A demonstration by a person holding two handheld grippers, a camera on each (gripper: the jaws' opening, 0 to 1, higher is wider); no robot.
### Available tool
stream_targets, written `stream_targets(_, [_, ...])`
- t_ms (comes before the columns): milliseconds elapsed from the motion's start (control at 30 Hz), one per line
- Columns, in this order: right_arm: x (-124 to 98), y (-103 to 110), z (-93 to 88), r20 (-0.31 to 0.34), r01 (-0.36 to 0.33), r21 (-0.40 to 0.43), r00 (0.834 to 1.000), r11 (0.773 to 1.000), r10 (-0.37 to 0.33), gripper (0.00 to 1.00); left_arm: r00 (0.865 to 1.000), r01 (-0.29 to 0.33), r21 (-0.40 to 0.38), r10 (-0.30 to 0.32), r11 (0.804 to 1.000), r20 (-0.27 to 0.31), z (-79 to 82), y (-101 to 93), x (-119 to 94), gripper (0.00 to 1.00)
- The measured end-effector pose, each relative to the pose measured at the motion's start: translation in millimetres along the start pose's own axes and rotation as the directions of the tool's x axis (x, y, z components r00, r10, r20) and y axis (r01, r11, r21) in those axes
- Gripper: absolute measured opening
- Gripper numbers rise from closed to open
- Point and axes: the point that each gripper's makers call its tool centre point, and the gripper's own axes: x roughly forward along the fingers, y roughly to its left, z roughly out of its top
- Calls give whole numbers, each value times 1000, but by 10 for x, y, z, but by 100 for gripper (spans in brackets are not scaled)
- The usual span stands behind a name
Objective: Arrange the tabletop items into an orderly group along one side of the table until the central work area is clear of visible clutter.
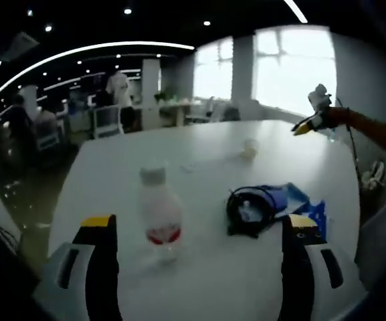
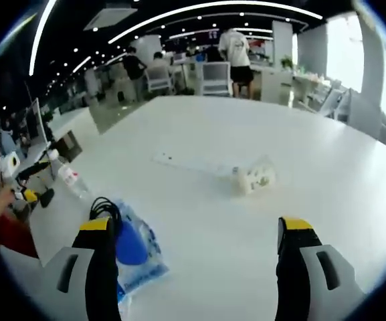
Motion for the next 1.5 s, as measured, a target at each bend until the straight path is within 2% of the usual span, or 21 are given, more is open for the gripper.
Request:
stream_targets(133, [86,-4,27,-4,-11,-25,1000,1000,11,99,999,49,8,-49,999,-15,-76,-249,-29,100])
stream_targets(267, [192,-38,62,5,-10,-66,1000,998,10,99,998,55,46,-54,997,-18,-61,-465,-76,100])
stream_targets(400, [312,-112,102,19,-1,-121,1000,993,3,99,998,56,41,-55,998,-15,-68,-655,-132,100])
stream_targets(467, [352,-151,176,63,8,-142,998,990,1,99,999,47,27,-47,999,-2,-72,-683,-165,100])
stream_targets(500, [366,-173,179,66,13,-138,998,990,-4,99,999,49,19,-49,999,3,-77,-682,-177,100])
stream_targets(633, [451,-265,262,107,31,-197,994,980,-10,99,998,66,-21,-67,998,-16,-132,-748,-216,100])
stream_targets(833, [626,-432,240,97,35,-192,995,981,-17,99,997,36,7,-35,999,-66,-257,-736,-292,100])
stream_targets(933, [713,-521,231,91,44,-201,995,979,-26,99,994,50,3,-49,999,-92,-334,-784,-297,100])
stream_targets(1167, [936,-774,289,106,102,-245,991,964,-78,99,992,42,-8,-43,999,-122,-431,-831,-273,99])
stream_targets(1367, [1082,-944,300,87,94,-253,993,963,-75,99,986,76,12,-73,997,-152,-493,-1012,-258,99])
stream_targets(1433, [1229,-1042,352,77,79,-238,995,968,-63,99,984,73,19,-69,997,-162,-513,-1022,-263,99])
stream_targets(1500, [1266,-1033,321,58,68,-244,997,967,-56,99,987,75,-14,-76,997,-138,-491,-1043,-247,99])
